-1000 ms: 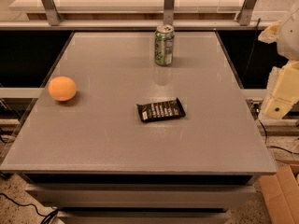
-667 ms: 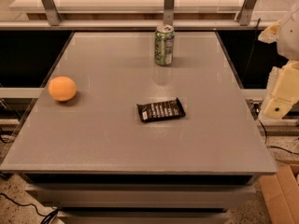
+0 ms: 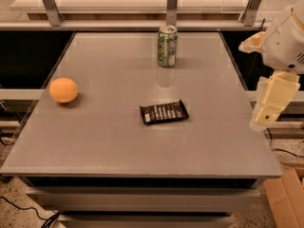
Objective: Move rxbar chocolate near orange
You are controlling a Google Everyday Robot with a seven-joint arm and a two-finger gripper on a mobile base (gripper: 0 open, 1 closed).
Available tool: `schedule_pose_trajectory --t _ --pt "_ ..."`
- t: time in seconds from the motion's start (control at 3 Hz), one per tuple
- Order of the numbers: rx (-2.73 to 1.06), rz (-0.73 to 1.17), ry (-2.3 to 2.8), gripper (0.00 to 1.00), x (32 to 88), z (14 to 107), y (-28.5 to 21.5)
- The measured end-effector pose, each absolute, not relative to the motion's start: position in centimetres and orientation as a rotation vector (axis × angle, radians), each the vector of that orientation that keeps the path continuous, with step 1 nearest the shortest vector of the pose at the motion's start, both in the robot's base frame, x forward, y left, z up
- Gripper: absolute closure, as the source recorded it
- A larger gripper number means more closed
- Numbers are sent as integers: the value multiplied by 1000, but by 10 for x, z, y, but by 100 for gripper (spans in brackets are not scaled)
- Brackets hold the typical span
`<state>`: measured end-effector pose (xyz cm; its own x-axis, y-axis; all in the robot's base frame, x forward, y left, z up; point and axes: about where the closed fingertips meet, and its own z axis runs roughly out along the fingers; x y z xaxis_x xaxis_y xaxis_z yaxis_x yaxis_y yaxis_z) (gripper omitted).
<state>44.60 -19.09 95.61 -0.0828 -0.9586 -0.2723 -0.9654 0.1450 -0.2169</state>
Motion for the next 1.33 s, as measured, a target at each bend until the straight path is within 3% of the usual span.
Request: schedule_pose_trajectory --t 1.33 --pt "-2167 304 1714 0 478 874 -91"
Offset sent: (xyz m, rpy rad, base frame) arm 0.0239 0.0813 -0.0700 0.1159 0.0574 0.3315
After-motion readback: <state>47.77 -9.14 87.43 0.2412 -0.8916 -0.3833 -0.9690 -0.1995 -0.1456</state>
